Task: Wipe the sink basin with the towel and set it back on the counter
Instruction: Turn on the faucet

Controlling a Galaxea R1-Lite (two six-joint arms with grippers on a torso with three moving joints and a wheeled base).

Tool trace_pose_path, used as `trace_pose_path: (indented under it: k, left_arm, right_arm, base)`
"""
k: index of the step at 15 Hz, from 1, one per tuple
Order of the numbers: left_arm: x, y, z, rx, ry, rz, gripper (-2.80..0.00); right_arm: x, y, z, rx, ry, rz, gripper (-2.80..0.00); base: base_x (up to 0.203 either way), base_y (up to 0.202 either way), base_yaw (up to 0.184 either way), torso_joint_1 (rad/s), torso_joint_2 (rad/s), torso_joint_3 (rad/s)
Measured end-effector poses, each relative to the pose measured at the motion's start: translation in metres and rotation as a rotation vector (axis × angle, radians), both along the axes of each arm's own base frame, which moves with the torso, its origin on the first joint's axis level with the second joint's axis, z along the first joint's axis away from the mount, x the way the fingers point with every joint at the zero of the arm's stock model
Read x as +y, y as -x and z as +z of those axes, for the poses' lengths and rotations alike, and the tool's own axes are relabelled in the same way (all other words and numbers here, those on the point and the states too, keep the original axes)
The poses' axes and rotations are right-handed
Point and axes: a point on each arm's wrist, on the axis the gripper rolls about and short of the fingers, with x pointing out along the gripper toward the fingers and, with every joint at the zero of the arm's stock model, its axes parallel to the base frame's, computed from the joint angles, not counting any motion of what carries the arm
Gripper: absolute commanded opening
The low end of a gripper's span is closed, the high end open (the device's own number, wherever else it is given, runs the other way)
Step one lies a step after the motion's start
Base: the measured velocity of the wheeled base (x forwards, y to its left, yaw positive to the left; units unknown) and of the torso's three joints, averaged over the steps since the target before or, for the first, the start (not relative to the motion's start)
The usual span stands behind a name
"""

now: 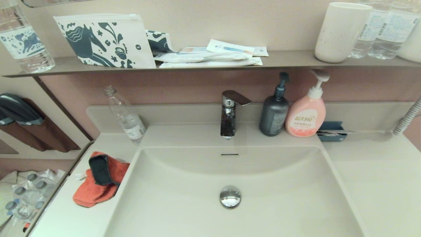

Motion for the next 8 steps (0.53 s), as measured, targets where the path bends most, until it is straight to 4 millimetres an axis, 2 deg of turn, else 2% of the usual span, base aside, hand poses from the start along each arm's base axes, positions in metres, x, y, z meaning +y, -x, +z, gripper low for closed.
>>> trace_pose_path:
  k: [8]
  left_arm:
    - [0.0, 0.0, 0.0, 0.0, 0.0, 0.0, -2.8]
  right_arm:
    - [0.008, -0.032, 0.023, 0.135, 0.032, 0.291, -2.8]
  base:
    - [0.0, 0.0, 0.0, 0.0, 0.0, 0.0]
